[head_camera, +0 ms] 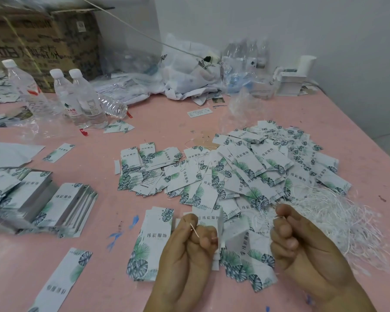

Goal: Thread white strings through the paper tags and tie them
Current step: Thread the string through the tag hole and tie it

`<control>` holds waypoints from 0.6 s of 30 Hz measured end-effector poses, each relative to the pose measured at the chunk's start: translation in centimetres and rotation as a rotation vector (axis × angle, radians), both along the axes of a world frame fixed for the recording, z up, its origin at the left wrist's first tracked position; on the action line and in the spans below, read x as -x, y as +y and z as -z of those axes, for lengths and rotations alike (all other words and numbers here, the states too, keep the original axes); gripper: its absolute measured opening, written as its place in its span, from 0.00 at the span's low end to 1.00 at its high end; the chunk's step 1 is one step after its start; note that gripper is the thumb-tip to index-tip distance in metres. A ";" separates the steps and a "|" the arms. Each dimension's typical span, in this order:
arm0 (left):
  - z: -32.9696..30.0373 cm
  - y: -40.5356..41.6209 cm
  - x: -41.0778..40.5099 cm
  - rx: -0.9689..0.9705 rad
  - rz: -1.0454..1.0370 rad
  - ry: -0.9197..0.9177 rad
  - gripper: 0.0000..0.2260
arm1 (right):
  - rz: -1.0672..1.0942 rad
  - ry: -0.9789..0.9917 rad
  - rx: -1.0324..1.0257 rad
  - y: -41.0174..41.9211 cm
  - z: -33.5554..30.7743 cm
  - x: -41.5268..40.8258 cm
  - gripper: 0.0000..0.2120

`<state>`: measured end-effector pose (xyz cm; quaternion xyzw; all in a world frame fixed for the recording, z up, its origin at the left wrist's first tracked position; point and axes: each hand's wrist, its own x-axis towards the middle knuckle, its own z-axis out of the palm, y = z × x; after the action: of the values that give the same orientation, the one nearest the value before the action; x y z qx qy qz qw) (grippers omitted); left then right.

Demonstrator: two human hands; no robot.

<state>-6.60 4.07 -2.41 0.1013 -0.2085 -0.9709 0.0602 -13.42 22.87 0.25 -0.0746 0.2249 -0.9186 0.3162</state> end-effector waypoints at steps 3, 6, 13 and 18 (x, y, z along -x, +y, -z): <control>0.1 0.3 0.0 0.093 0.029 0.018 0.18 | -0.059 -0.001 -0.007 -1.3 0.2 -0.1 0.11; 0.4 0.7 0.2 0.115 0.052 0.025 0.18 | 0.056 0.006 -0.182 -2.6 1.0 -0.8 0.20; 0.5 0.4 0.6 0.096 -0.011 -0.019 0.10 | 0.100 0.012 -0.230 -2.5 0.8 -0.9 0.11; 1.4 0.4 0.7 0.171 -0.059 -0.032 0.06 | 0.110 0.071 -0.278 -2.2 0.5 -1.0 0.11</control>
<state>-7.32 4.43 -3.85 0.1176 -0.2886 -0.9455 0.0940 -12.47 20.71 -0.30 -0.0500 0.3648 -0.8914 0.2644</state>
